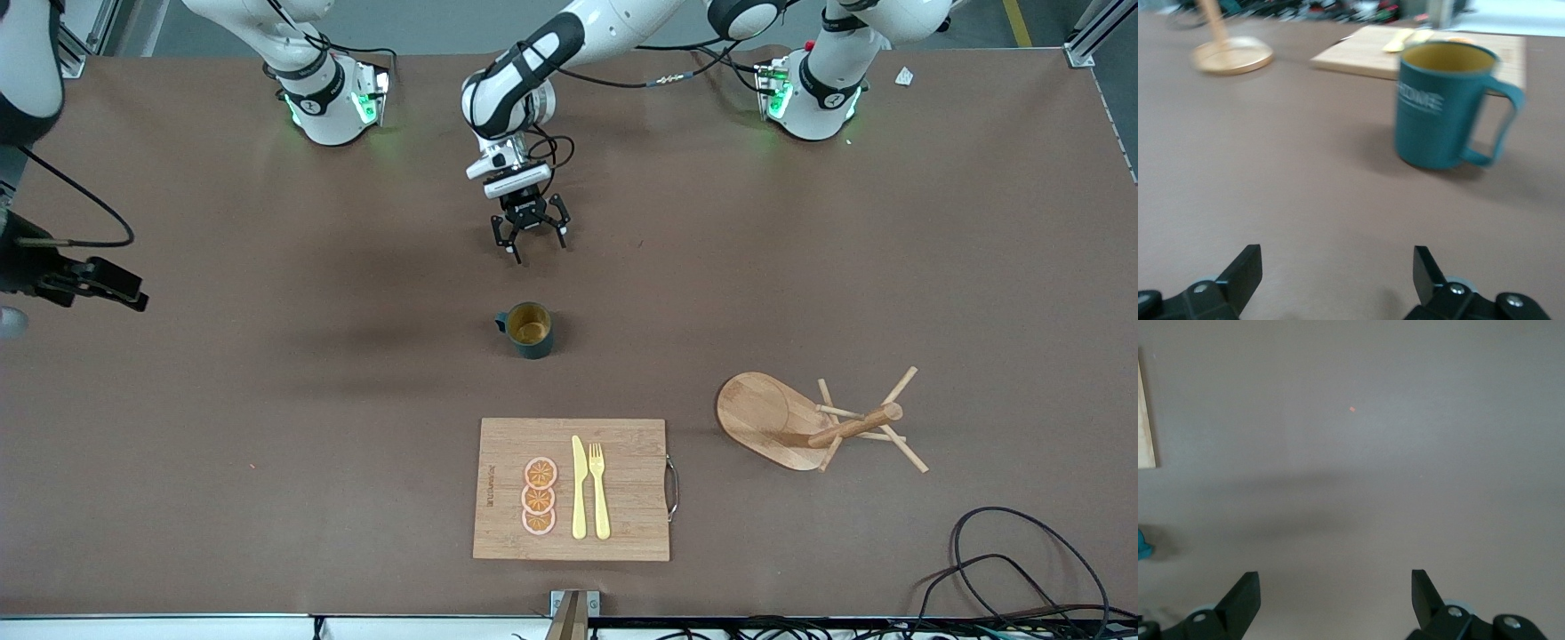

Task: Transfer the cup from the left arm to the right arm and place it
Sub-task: 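Open the left gripper and raise it while the right gripper approaches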

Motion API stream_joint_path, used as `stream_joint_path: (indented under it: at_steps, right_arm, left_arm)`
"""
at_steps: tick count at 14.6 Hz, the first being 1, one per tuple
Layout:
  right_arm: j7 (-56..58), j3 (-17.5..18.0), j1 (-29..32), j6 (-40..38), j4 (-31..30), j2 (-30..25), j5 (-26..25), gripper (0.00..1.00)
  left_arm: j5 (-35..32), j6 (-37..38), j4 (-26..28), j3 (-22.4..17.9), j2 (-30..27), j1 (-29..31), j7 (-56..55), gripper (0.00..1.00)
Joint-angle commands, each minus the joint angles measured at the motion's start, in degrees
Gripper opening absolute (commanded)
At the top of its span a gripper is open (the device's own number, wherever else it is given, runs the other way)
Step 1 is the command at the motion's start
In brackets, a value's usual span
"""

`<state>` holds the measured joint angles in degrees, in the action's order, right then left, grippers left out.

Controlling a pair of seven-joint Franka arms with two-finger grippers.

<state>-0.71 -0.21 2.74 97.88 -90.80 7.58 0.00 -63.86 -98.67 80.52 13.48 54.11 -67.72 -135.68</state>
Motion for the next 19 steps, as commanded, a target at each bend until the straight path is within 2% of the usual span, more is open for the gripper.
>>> stream_joint_path:
  at_steps: [1,4,7,9,15,19]
  right_arm:
    - [-1.7,0.2,-1.0,0.4,-1.0,1.4,2.1,1.0]
    - [-6.7,0.2,-1.8,1.1,-1.0,3.9,5.3,1.0]
    - [-12.3,0.2,-5.3,3.1,-1.0,6.6,5.3,1.0]
    - [-18.3,0.2,-8.6,5.5,-1.0,8.1,5.3,1.0]
    - [-39.7,0.2,-19.3,11.9,-0.1,13.8,4.9,1.0]
    - [-57.7,0.2,-25.3,12.2,7.8,21.2,5.0,1.0]
  left_arm:
    - [12.2,2.2,-3.2,-0.1,-5.9,2.3,6.1,1.0]
    - [20.5,2.3,-3.2,0.1,-13.8,7.1,8.1,1.0]
    - [31.9,2.3,-3.1,0.0,-22.4,13.9,18.6,1.0]
    - [35.9,2.2,-3.2,0.0,-26.0,19.1,24.1,1.0]
    - [44.4,2.2,-3.4,0.2,-30.6,36.6,48.4,1.0]
    - [45.8,2.2,-3.5,0.4,-30.9,44.9,63.3,1.0]
